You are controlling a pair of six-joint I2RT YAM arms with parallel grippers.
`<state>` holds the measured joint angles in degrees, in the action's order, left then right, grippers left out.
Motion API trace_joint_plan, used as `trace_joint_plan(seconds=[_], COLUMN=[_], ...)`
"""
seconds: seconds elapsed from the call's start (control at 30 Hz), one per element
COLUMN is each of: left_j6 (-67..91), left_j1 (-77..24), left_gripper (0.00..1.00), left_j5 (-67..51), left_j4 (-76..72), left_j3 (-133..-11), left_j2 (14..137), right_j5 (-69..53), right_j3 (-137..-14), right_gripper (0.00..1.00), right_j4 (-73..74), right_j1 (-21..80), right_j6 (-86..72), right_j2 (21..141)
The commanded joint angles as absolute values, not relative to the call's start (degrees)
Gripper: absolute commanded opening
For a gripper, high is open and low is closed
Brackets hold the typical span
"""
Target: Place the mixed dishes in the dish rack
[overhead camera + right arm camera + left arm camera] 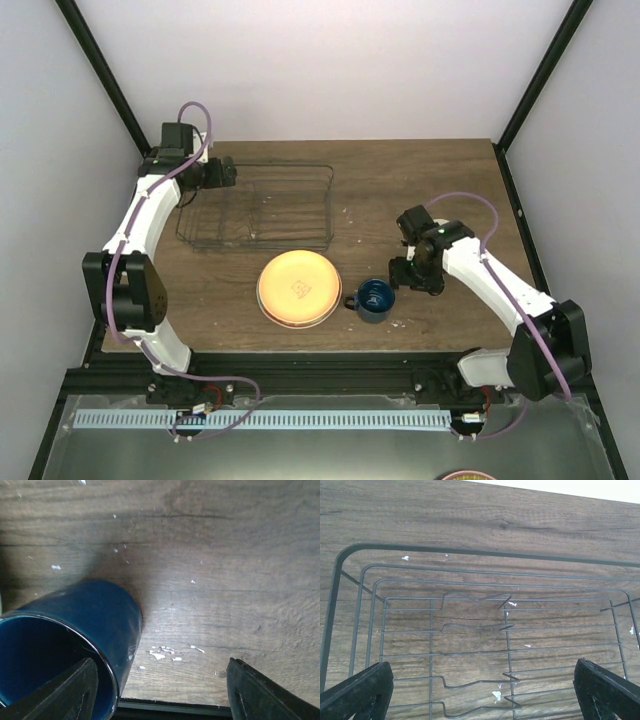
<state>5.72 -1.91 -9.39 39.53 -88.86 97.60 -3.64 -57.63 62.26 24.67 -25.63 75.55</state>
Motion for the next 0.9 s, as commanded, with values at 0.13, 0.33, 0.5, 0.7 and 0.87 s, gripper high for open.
trace_joint_plan(seconds=[0.13,0.33,0.5,0.7,0.87], left_j6=[4.9,4.6,4.7,4.8,6.0], left_j1=[-2.2,-2.2,-2.2,-2.3,-2.5], left_gripper=[1.00,1.00,1.00,1.00,1.00], left_j5=[-9.7,-8.8,-9.5,-10.5,-13.9], left_j4=[40.4,40.9,41.2,42.3,44.3], left_j3=[-90.9,-90.8,-90.9,-91.4,-90.4], left_j2=[98.0,98.2,98.5,98.4,98.0], right_j5=[-6.9,-8.3,-10.9,-10.3,-8.0], right_j3=[-54.1,-52.2,-50.7,-51.9,-55.3], right_gripper=[0.72,0.71,0.59,0.34,0.05], right_j4=[58.9,53.9,47.6,46.0,48.2], right_j1=[25.6,26.1,26.4,27.1,27.1], right_j6=[-26.7,-26.3,-26.7,-25.9,-25.3], right_j2=[74.7,77.2,80.5,82.9,83.3])
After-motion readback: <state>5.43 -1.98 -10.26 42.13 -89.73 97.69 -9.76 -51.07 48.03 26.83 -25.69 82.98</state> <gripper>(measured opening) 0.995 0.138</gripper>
